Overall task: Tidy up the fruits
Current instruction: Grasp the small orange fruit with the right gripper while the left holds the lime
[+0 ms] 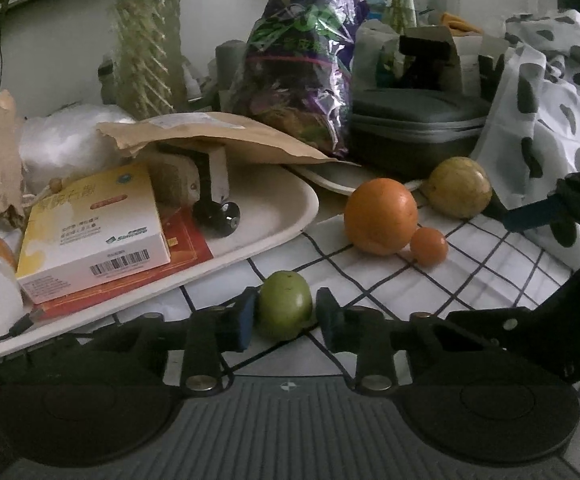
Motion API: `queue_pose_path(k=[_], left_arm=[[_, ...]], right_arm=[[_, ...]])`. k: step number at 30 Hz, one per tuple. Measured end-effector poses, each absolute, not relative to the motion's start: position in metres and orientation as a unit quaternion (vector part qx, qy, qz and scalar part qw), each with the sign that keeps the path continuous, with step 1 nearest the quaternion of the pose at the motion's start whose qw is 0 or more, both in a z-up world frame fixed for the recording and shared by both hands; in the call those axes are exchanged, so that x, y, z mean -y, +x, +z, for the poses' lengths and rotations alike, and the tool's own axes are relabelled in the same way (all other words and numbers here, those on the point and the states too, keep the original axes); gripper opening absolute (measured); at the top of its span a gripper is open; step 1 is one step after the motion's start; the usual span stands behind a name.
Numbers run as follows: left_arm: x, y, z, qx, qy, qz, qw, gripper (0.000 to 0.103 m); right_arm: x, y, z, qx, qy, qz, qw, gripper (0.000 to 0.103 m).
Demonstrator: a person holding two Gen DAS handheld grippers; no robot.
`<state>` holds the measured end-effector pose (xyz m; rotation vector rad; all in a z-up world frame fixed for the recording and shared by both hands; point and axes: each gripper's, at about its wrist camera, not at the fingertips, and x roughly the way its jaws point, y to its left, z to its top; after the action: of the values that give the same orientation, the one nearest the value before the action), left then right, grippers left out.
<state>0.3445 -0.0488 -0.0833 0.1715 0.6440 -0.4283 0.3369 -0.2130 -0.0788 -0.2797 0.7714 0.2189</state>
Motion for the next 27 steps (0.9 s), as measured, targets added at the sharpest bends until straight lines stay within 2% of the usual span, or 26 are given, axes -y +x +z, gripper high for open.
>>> queue_pose_path(k=[23, 24, 27], left_arm=[[0.043, 0.342, -0.078, -0.319, 0.067, -0.21, 0.922, 0.028], [0.043, 0.342, -0.077, -0.319, 0.066, -0.211, 0.921, 0.028], [0.043, 0.341, -0.076, -0.319, 0.065, -0.213, 0.921, 0.028]], right_arm=[[0.215, 0.34, -0.074, -0.326, -0.101, 0.11, 0.933, 0.103], [0.215, 0.342, -0.074, -0.324, -0.097, 0.113, 0.934, 0.101], [0.214, 0.346, -0.075, -0.323, -0.093, 0.117, 0.935, 0.084]])
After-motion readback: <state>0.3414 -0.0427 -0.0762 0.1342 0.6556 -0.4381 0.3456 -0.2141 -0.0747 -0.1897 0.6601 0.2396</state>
